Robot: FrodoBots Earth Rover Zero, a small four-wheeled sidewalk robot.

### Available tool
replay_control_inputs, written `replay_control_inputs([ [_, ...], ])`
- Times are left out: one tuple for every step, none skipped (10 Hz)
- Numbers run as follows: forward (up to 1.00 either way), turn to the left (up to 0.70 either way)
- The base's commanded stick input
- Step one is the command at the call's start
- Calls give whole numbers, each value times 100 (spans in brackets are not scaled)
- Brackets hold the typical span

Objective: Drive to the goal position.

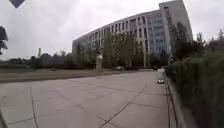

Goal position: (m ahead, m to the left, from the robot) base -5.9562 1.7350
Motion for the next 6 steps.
replay_control_inputs([
  [0, 0],
  [0, 0],
  [0, 0],
  [0, 0],
  [0, 0],
  [0, 0],
])
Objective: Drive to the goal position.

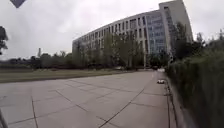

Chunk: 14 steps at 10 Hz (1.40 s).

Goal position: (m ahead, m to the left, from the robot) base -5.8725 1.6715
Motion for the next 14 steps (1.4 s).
replay_control_inputs([
  [0, 0],
  [0, 0],
  [0, 0],
  [0, 3],
  [0, 19],
  [31, 27],
  [66, 34],
  [70, 35],
  [70, 35],
  [70, 35],
  [70, 35],
  [70, 35],
  [14, 63],
  [0, 70],
])
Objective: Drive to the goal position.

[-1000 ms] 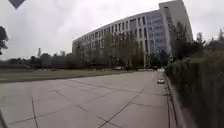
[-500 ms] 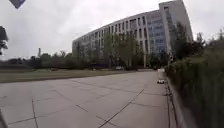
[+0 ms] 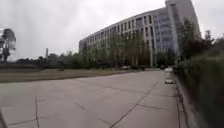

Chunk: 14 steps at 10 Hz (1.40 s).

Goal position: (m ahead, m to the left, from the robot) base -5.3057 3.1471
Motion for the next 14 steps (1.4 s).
replay_control_inputs([
  [0, 70],
  [0, 70],
  [0, 70],
  [0, 70],
  [0, 70],
  [0, 70],
  [0, 70],
  [0, 70],
  [0, 70],
  [0, 70],
  [0, 70],
  [0, 70],
  [0, 70],
  [0, 70],
])
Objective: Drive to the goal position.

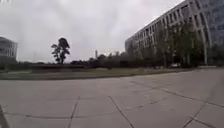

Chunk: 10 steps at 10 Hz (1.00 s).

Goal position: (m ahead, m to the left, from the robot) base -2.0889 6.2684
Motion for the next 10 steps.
replay_control_inputs([
  [0, 70],
  [0, 70],
  [0, 70],
  [0, 70],
  [0, 70],
  [0, 70],
  [0, 70],
  [0, 70],
  [0, 70],
  [0, 70],
])
